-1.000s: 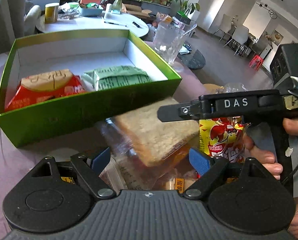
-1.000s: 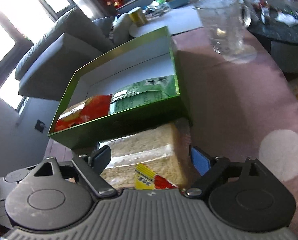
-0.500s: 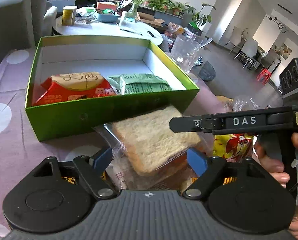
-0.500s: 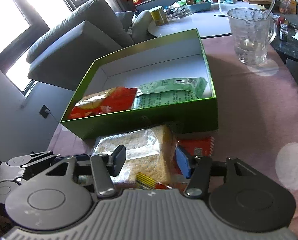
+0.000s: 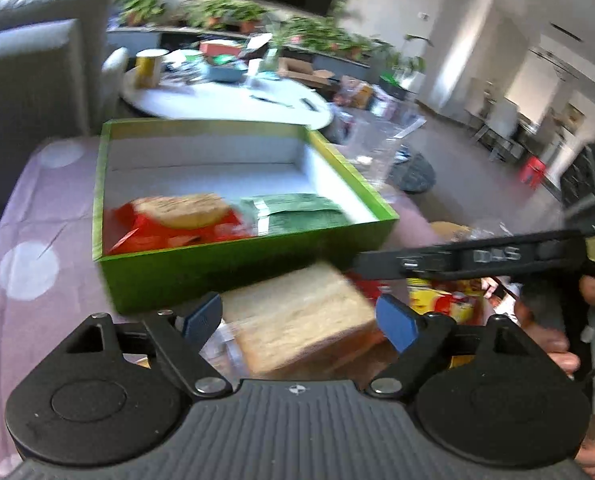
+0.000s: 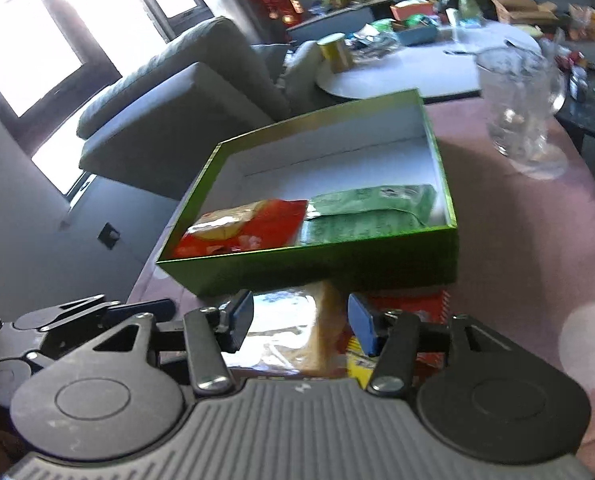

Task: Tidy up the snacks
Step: 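Move the right gripper toward the wrapped sandwich loaf, then close the right gripper on the wrapped sandwich loaf and lift it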

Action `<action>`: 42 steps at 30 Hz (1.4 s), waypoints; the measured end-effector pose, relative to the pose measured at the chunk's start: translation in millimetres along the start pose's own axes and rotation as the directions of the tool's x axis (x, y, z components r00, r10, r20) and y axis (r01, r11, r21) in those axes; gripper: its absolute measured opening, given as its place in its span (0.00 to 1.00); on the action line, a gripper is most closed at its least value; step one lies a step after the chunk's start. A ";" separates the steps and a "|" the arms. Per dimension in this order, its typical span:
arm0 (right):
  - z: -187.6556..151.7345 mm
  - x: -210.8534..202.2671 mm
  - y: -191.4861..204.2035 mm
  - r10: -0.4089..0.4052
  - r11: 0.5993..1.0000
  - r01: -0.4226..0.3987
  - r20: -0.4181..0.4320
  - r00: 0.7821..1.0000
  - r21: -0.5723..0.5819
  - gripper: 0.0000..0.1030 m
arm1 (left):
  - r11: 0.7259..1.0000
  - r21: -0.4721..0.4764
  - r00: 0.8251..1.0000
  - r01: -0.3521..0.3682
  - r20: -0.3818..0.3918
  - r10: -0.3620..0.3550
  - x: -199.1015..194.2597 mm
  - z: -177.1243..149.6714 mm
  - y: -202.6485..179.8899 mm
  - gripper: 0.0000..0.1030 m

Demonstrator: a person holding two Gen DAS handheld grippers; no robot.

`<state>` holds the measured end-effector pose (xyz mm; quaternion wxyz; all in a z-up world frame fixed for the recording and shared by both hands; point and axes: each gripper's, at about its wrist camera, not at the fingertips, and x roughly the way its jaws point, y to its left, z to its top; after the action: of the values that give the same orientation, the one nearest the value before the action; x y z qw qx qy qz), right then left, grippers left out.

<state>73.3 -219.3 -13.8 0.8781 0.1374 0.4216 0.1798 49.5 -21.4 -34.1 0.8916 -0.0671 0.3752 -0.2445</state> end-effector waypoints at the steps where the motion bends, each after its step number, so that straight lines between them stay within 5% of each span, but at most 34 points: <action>1: -0.5 0.1 -2.3 0.002 1.000 -0.001 -0.006 1.000 0.010 0.50 | 1.000 -0.022 1.000 -0.014 -0.008 0.014 0.4 -0.6 6.5 0.82; 5: -1.2 3.9 -4.8 0.012 1.000 -0.012 -0.023 1.000 0.027 0.61 | 0.994 -0.086 0.997 -0.064 -0.043 0.060 3.5 -6.7 26.8 0.82; 11: -0.7 20.7 3.8 0.004 1.000 -0.004 -0.081 0.997 -0.007 0.71 | 0.996 -0.086 0.996 -0.031 -0.087 0.024 17.4 -11.6 26.4 0.82; 20: 3.5 44.7 5.0 0.015 1.000 -0.019 -0.160 0.987 -0.023 0.69 | 0.996 -0.088 0.989 -0.022 -0.150 0.009 42.4 -16.8 24.7 0.83; 24: 3.4 46.5 13.7 -0.031 0.996 0.016 -0.161 0.987 -0.092 0.52 | 0.996 -0.094 0.993 -0.009 -0.116 -0.002 43.0 -13.6 25.6 0.80; 42: 37.0 -1.1 30.9 0.015 0.991 -0.003 0.096 0.995 -0.132 0.50 | 0.998 0.058 0.996 0.004 0.094 -0.010 2.0 46.6 -18.0 0.80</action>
<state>95.7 -195.3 21.5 0.9038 0.0896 0.3652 0.2043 76.5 -41.0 3.1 0.9090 -0.0539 0.3253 -0.2549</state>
